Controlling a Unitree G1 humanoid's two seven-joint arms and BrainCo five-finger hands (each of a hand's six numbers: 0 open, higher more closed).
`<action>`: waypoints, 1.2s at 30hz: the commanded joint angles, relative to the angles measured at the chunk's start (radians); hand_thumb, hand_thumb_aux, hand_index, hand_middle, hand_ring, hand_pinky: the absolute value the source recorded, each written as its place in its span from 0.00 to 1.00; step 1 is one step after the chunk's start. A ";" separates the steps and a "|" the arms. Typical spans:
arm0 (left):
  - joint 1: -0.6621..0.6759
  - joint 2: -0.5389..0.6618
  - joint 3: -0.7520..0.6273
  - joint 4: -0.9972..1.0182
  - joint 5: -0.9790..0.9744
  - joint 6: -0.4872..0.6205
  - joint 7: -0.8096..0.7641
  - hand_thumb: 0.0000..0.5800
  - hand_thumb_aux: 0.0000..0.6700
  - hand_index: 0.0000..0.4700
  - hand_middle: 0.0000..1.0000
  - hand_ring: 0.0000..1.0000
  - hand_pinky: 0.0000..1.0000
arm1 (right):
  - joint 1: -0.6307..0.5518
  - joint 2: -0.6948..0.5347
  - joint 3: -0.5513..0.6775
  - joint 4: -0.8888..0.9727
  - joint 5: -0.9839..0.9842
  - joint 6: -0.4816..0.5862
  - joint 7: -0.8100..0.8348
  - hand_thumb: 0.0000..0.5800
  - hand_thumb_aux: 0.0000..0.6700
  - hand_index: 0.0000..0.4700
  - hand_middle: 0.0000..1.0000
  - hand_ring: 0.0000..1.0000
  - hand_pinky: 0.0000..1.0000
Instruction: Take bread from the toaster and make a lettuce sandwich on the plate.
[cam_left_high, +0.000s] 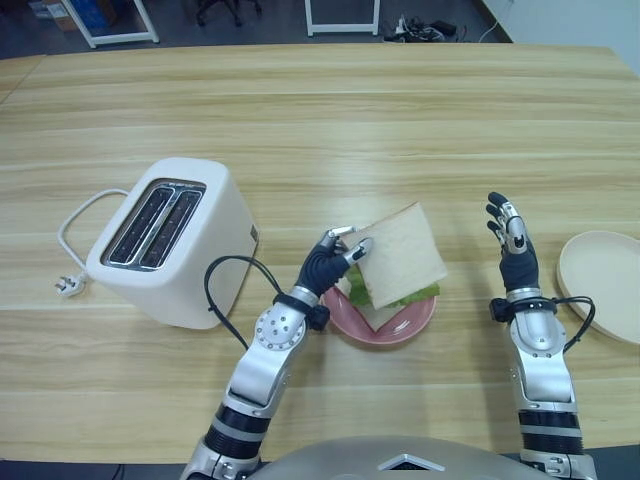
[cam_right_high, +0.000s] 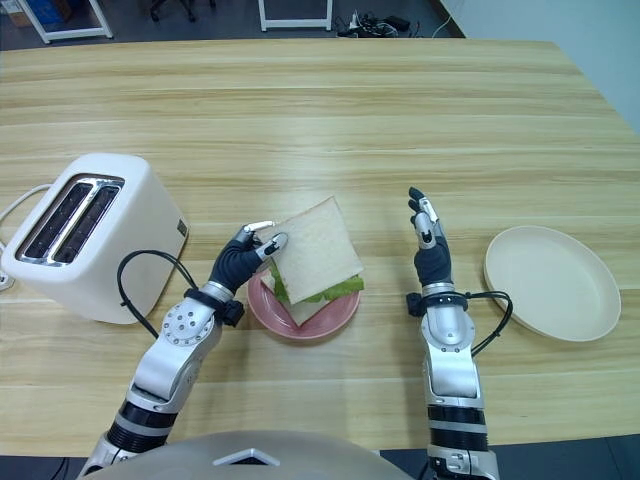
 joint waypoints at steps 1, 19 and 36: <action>-0.017 0.000 0.005 0.054 0.086 -0.019 0.024 1.00 1.00 1.00 1.00 1.00 1.00 | 0.006 0.004 0.011 0.012 -0.008 -0.002 0.003 0.00 0.00 0.00 0.00 0.00 0.00; -0.022 -0.027 -0.014 0.252 0.240 -0.086 0.009 1.00 1.00 1.00 1.00 1.00 1.00 | 0.091 -0.115 0.217 -0.068 -0.486 -0.254 -0.123 0.00 0.00 0.00 0.00 0.00 0.00; 0.016 0.078 -0.083 0.217 0.563 -0.116 0.060 1.00 1.00 1.00 1.00 1.00 1.00 | 0.020 -0.281 0.488 0.084 -1.175 -0.215 -0.318 0.00 0.00 0.00 0.00 0.00 0.00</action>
